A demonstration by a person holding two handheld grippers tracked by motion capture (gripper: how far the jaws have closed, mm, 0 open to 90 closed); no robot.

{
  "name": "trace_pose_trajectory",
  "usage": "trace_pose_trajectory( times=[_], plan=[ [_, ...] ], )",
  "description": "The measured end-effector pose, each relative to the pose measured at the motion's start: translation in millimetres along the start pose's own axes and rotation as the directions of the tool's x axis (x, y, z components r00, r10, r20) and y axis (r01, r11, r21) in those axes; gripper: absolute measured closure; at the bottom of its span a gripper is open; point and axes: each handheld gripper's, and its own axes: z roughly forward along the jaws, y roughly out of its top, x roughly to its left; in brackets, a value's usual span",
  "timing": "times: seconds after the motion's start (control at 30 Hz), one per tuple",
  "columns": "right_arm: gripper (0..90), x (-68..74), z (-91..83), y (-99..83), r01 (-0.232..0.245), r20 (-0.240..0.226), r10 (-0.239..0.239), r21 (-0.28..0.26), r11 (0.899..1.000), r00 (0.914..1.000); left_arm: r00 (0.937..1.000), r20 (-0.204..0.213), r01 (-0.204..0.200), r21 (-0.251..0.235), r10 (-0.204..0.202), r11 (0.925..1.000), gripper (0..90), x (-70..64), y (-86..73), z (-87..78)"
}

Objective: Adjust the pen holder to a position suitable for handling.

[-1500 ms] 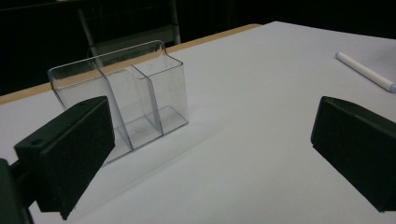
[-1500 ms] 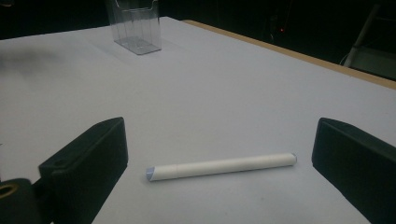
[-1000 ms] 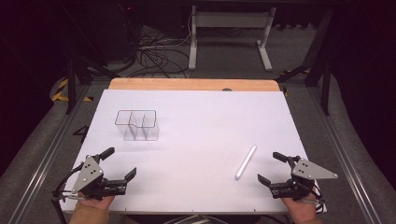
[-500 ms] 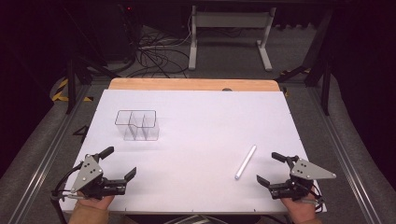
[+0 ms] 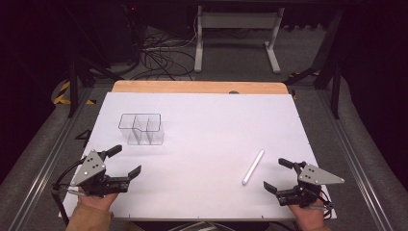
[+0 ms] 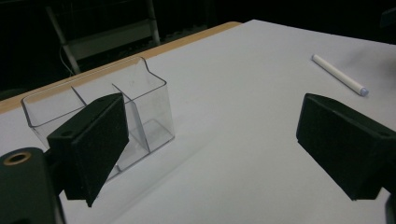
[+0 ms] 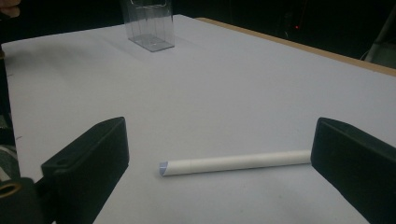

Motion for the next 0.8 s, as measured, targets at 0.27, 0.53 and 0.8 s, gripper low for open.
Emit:
trace_pose_trajectory(
  times=[0.27,0.53,0.8],
  plan=[
    [4.6,0.5,-2.9,-2.0,-0.007,-0.002,0.007,0.004,1.0,1.0,0.9993,0.003,-0.038,0.04,0.038,0.9985,12.1,14.9,15.6,12.3],
    [4.6,1.2,-5.1,-3.4,-0.01,0.0,0.01,0.003,1.0,1.0,0.9985,0.002,-0.054,0.075,0.054,0.9957,11.7,33.9,26.7,25.9],
    [4.6,1.2,-4.6,-4.0,-0.007,-0.007,0.007,0.007,1.0,1.0,0.9996,-0.016,-0.023,0.088,0.024,0.9958,14.0,46.5,32.0,27.8]
  ],
)
